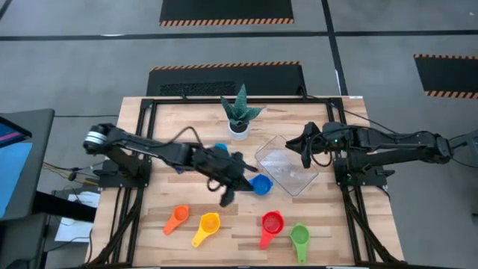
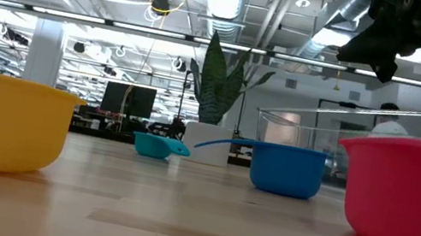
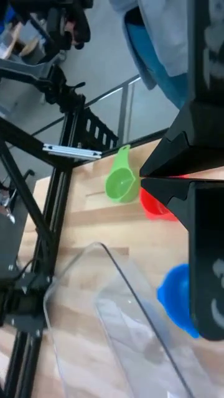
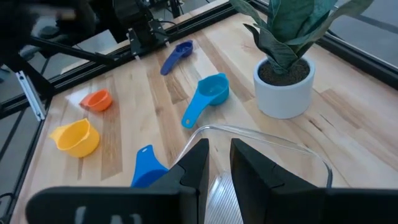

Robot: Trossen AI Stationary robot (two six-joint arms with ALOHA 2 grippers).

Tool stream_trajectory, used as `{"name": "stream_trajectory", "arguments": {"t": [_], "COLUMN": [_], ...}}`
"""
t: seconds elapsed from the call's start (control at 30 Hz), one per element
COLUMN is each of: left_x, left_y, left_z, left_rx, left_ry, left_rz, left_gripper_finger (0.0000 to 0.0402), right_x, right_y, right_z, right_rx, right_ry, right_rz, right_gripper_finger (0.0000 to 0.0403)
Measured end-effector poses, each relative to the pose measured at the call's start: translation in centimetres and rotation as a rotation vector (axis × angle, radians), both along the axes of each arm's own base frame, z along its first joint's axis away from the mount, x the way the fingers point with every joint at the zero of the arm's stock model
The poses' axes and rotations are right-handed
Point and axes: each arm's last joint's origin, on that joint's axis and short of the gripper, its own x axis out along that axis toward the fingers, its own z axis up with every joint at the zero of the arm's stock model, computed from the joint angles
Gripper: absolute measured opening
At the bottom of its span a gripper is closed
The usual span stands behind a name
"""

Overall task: Nest measuring cups in basket
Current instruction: Put the red measuring cup into the transparent bin

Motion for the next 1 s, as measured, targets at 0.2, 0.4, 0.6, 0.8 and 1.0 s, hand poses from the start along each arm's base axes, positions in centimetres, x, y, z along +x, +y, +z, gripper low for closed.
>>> {"name": "stream_trajectory", "arguments": {"t": [0.2,0.4,0.6,0.8,1.0], "left_x": [3.8,6.8,8.9,10.4,11.4], "left_y": [-1.6,-2.9,-5.5,-8.5,-9.1], "left_z": [-1.3,-3.4,-6.6,-9.5,-12.4], "left_rx": [0.047,0.088,0.080,0.107,0.140], "left_ry": [0.005,0.023,0.086,0.119,0.164], "left_rz": [-0.027,-0.064,-0.109,-0.126,-0.085], "left_gripper_finger": [0.0000,0.0000,0.0000,0.0000,0.0000], "right_x": [0.0,0.0,0.0,0.0,0.0], "right_y": [0.0,0.0,0.0,0.0,0.0], "right_z": [0.0,0.0,0.0,0.0,0.0], "right_rx": [0.000,-0.001,-0.001,0.000,0.000], "right_ry": [-0.001,-0.001,-0.001,-0.001,0.000], "right_rz": [0.000,-0.001,-0.003,-0.004,-0.003], "right_gripper_finger": [0.0092,0.0092,0.0092,0.0092,0.0092]}}
